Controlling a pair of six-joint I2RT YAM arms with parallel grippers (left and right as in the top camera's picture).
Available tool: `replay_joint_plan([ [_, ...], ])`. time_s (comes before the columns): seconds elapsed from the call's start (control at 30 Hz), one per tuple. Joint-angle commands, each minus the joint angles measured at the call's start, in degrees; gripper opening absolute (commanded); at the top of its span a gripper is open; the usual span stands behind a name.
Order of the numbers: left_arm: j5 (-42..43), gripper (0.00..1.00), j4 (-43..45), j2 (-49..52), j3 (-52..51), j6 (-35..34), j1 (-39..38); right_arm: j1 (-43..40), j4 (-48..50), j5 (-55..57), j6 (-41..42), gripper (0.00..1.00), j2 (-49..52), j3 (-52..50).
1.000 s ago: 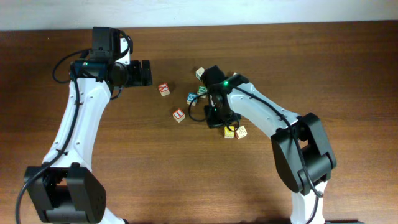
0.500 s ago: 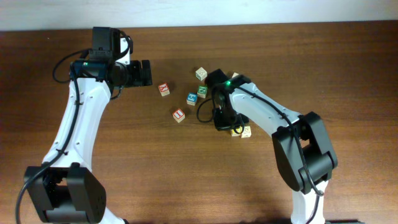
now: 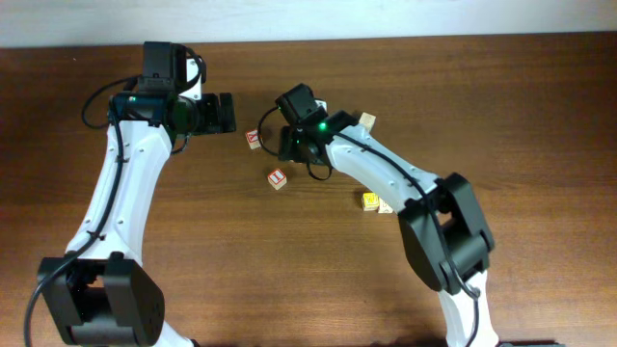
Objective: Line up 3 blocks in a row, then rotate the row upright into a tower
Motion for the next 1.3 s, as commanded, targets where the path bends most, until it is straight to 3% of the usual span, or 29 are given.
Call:
replay_joint_plan([
  [0.0, -0.4, 0.99, -0.1, 0.4, 1.0, -0.5, 0.1, -0.1, 2.1, 3.0, 4.6, 0.56, 3.2, 0.4],
  [0.13, -0.4, 0.99, -0.1, 0.4, 1.0, -0.5, 0.1, -0.1, 5.3, 2.8, 4.1, 0.51, 5.8, 0.4],
  [0.33, -0.4, 0.99, -0.1, 0.4, 1.0, -0.5, 0.1, -0.3, 3.6, 4.0, -2.2, 0.23, 6.1, 1.3],
  [0.43, -0.4, 0.99, -0.1, 0.4, 1.0, -0.5, 0.1, -0.3, -3.5, 4.3, -3.2, 0.13, 3.2, 2.4],
  [0.67, -0.4, 0.99, -0.1, 0.4, 1.0, -0.5, 0.1, -2.4, -25.1, 2.1, -3.5, 0.13, -0.8, 1.0],
  [1.07, -0.4, 0.99, -0.1, 0.4, 1.0, -0.5, 0.1, -3.6, -26.8, 5.6, -3.0, 0.14, -0.8, -5.6],
  [1.27, -0.4, 0.99, -0.1, 0.4, 1.0, -0.5, 0.1, -4.0, -29.3, 1.9, -4.9, 0.28, -0.9, -5.5],
])
